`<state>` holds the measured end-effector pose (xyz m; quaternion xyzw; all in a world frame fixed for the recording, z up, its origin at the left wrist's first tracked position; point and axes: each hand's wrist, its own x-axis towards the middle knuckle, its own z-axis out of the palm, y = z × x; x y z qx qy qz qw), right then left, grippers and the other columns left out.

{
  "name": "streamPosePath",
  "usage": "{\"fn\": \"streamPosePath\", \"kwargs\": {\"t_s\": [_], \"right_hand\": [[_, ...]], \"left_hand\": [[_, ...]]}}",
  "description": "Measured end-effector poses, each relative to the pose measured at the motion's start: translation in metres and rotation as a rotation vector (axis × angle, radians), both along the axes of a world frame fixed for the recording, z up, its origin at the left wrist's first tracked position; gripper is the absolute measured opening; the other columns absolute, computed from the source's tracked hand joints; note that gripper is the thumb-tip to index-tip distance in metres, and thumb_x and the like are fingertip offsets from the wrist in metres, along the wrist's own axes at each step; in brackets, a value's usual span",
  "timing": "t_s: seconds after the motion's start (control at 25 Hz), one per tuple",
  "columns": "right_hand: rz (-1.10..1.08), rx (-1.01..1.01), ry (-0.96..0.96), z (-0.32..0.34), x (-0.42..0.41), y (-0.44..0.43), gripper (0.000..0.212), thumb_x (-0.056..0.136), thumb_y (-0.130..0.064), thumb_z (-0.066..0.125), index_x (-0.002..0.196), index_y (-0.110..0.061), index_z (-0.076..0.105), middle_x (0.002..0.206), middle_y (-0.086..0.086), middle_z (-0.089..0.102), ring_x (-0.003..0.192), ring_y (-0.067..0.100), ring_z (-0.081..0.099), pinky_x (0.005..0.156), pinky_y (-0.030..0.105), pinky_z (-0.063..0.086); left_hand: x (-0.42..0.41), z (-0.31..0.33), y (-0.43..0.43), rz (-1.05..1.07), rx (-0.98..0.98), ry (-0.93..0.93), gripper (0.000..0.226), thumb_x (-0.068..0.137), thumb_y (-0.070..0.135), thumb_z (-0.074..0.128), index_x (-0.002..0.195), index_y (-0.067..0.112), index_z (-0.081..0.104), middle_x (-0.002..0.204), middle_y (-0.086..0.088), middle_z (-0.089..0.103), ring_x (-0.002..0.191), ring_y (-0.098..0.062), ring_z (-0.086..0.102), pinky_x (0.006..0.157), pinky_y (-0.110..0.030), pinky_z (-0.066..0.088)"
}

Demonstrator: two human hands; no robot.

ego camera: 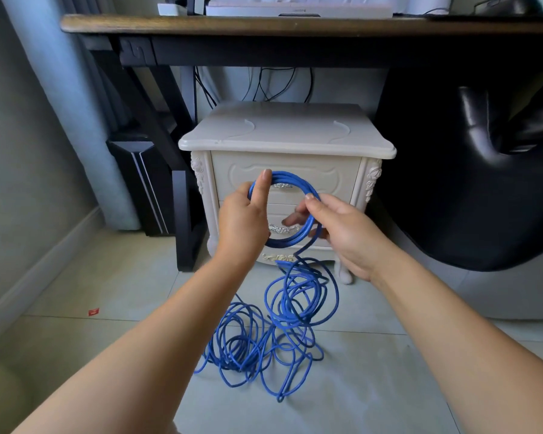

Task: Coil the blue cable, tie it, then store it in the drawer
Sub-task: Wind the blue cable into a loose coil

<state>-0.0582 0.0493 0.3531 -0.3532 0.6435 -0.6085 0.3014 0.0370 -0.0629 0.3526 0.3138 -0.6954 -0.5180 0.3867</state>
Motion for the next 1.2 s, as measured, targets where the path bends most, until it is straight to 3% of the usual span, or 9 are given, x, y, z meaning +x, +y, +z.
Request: {"fn": "streamPosePath", "kwargs": {"t_s": [0.08, 0.2, 0.32, 0.48, 0.72, 0.88, 1.0, 1.08, 1.2], "right_hand": [[-0.047, -0.084, -0.067, 0.001, 0.001, -0.002, 0.025, 0.105, -0.023, 0.039, 0.090, -0.013, 0.056, 0.061, -0.005, 0.063, 0.076, 0.021, 0.064, 0.086, 0.035, 0.049], [-0.015, -0.193, -0.276, 0.004, 0.000, 0.001, 0.025, 0.106, -0.019, 0.037, 0.087, -0.010, 0.051, 0.054, -0.004, 0.034, 0.049, 0.013, 0.037, 0.063, 0.032, 0.052], [0.052, -0.018, -0.036, 0.006, -0.006, 0.006, 0.025, 0.105, -0.019, 0.037, 0.086, -0.010, 0.050, 0.052, -0.008, 0.030, 0.043, 0.009, 0.029, 0.061, 0.038, 0.051], [0.143, 0.338, 0.486, 0.008, -0.004, 0.007, 0.019, 0.102, -0.022, 0.041, 0.088, -0.020, 0.054, 0.053, -0.011, 0.042, 0.042, 0.007, 0.048, 0.074, 0.051, 0.057], [0.090, 0.324, 0.630, 0.015, 0.002, 0.009, 0.007, 0.101, -0.029, 0.043, 0.095, -0.032, 0.045, 0.064, -0.010, 0.053, 0.057, 0.014, 0.061, 0.066, 0.031, 0.053], [0.110, 0.138, 0.271, 0.011, -0.001, 0.008, 0.034, 0.097, -0.013, 0.054, 0.128, -0.019, 0.042, 0.072, 0.002, 0.059, 0.059, 0.015, 0.056, 0.065, 0.030, 0.051], [0.217, 0.129, -0.043, 0.004, -0.005, 0.014, 0.017, 0.093, -0.009, 0.057, 0.109, -0.008, 0.061, 0.088, 0.011, 0.071, 0.078, 0.019, 0.065, 0.076, 0.027, 0.053], [0.290, 0.173, -0.137, -0.001, -0.008, 0.020, 0.025, 0.087, -0.022, 0.063, 0.102, -0.002, 0.064, 0.099, 0.013, 0.074, 0.093, 0.021, 0.068, 0.085, 0.025, 0.054], [0.240, 0.021, -0.187, 0.003, -0.010, 0.016, 0.024, 0.089, -0.022, 0.059, 0.096, 0.001, 0.061, 0.085, 0.013, 0.073, 0.090, 0.027, 0.070, 0.088, 0.034, 0.052]], "left_hand": [[-0.001, 0.001, 0.007, -0.084, 0.079, 0.066, 0.048, 0.100, 0.047, 0.044, 0.073, 0.008, 0.051, 0.053, 0.003, 0.038, 0.049, -0.014, 0.038, 0.051, -0.026, 0.042], [0.005, 0.008, 0.004, -0.208, 0.124, 0.032, 0.040, 0.101, 0.040, 0.046, 0.071, 0.015, 0.054, 0.048, 0.010, 0.051, 0.059, -0.013, 0.052, 0.072, -0.032, 0.046], [0.015, 0.016, -0.002, -0.446, 0.301, 0.034, 0.025, 0.100, 0.030, 0.051, 0.093, 0.009, 0.064, 0.064, -0.003, 0.059, 0.061, -0.019, 0.060, 0.074, -0.034, 0.057], [0.011, 0.012, 0.002, -0.580, 0.060, -0.254, 0.030, 0.099, 0.037, 0.052, 0.085, 0.011, 0.056, 0.061, 0.002, 0.044, 0.047, -0.010, 0.041, 0.052, -0.027, 0.045], [0.011, 0.016, -0.002, -0.586, -0.058, -0.408, 0.043, 0.098, 0.048, 0.047, 0.085, 0.009, 0.060, 0.065, 0.005, 0.043, 0.056, -0.013, 0.038, 0.058, -0.029, 0.040], [0.013, 0.020, -0.001, -0.513, -0.071, -0.343, 0.040, 0.098, 0.047, 0.048, 0.079, 0.014, 0.063, 0.063, 0.004, 0.040, 0.061, -0.020, 0.034, 0.058, -0.032, 0.034], [0.012, 0.020, -0.002, -0.406, 0.006, -0.170, 0.039, 0.100, 0.044, 0.048, 0.070, 0.018, 0.055, 0.053, 0.011, 0.035, 0.050, -0.013, 0.030, 0.050, -0.029, 0.027], [0.012, 0.020, -0.005, -0.381, 0.133, -0.061, 0.040, 0.101, 0.041, 0.047, 0.068, 0.018, 0.047, 0.049, 0.014, 0.031, 0.045, -0.009, 0.025, 0.046, -0.023, 0.022], [0.010, 0.020, -0.006, -0.350, 0.345, 0.071, 0.043, 0.102, 0.039, 0.045, 0.065, 0.018, 0.041, 0.048, 0.011, 0.026, 0.043, -0.008, 0.020, 0.040, -0.020, 0.020]]}}
